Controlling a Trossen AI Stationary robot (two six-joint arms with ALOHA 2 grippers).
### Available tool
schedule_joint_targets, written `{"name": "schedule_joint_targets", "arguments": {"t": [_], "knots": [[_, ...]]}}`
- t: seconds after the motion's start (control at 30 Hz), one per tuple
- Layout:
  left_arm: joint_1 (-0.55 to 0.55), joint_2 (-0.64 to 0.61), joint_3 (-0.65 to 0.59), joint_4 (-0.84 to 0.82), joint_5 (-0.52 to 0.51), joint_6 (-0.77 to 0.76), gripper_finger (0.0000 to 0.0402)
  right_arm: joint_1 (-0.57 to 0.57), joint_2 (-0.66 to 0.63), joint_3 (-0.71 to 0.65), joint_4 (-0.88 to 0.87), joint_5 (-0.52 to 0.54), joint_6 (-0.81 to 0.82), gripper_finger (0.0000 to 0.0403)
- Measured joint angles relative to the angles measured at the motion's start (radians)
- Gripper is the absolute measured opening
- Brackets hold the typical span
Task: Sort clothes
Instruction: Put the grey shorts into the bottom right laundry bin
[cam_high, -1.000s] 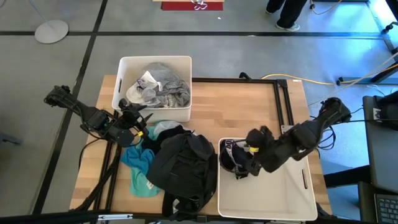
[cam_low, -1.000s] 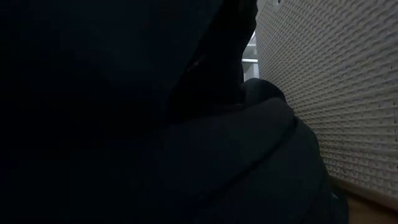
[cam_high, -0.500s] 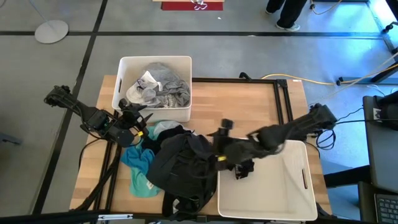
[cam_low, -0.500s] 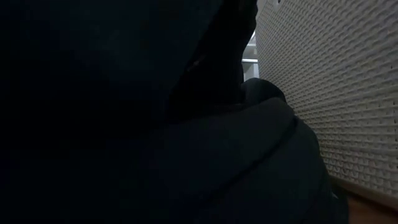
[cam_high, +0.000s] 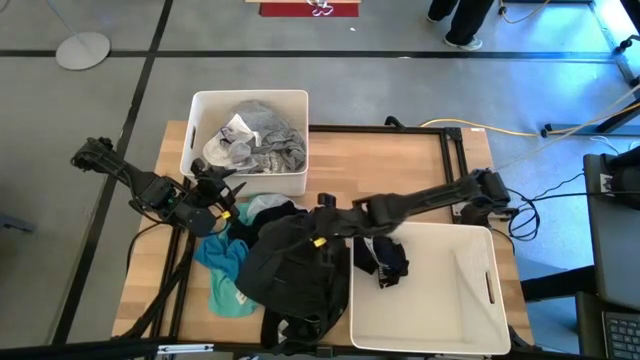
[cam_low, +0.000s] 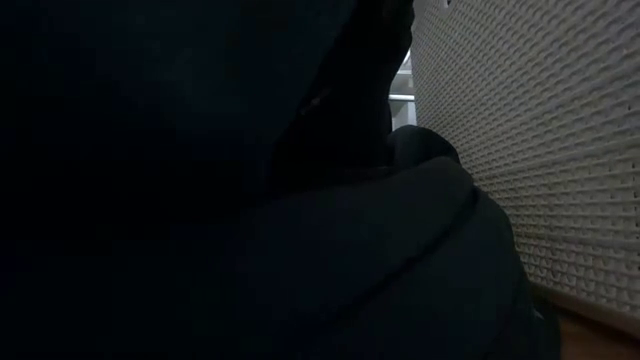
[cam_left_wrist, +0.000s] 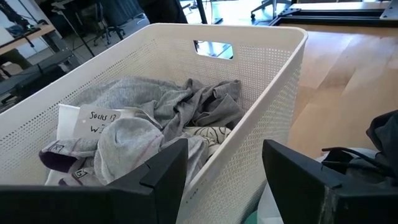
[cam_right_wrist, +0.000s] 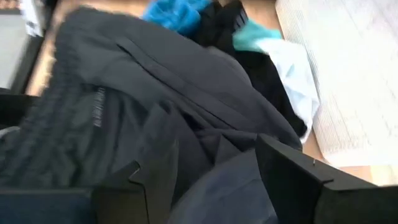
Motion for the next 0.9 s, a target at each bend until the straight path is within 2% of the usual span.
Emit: {"name": "schedule_joint_targets", "arguments": {"t": [0.17,0.43,0.57,0.73,0.9], "knots": [[0.000,0.000,0.000,0.001,0.000,0.000,0.0196,-0.023,0.034,0.000,-0.060,-0.028,0.060,0.0216],[0.000,0.000,0.000,0.002,0.000,0.000,0.0196,-0.038,0.046,0.000,-0.119,-0.171,0.162,0.0216],[0.000,0.000,0.000,0.002,0.000,0.000,0.0196,-0.038,0.047,0.000,-0.108,-0.169,0.164,0.0216],[0.000,0.002,0.000,0.002,0.000,0.000,0.0196,-0.040,0.092,0.001,-0.079,-0.114,0.164,0.0216],[0.000,0.009,0.000,0.002,0.001,0.002,0.0196,-0.045,0.143,0.001,-0.051,-0.214,0.160,0.0216]]}}
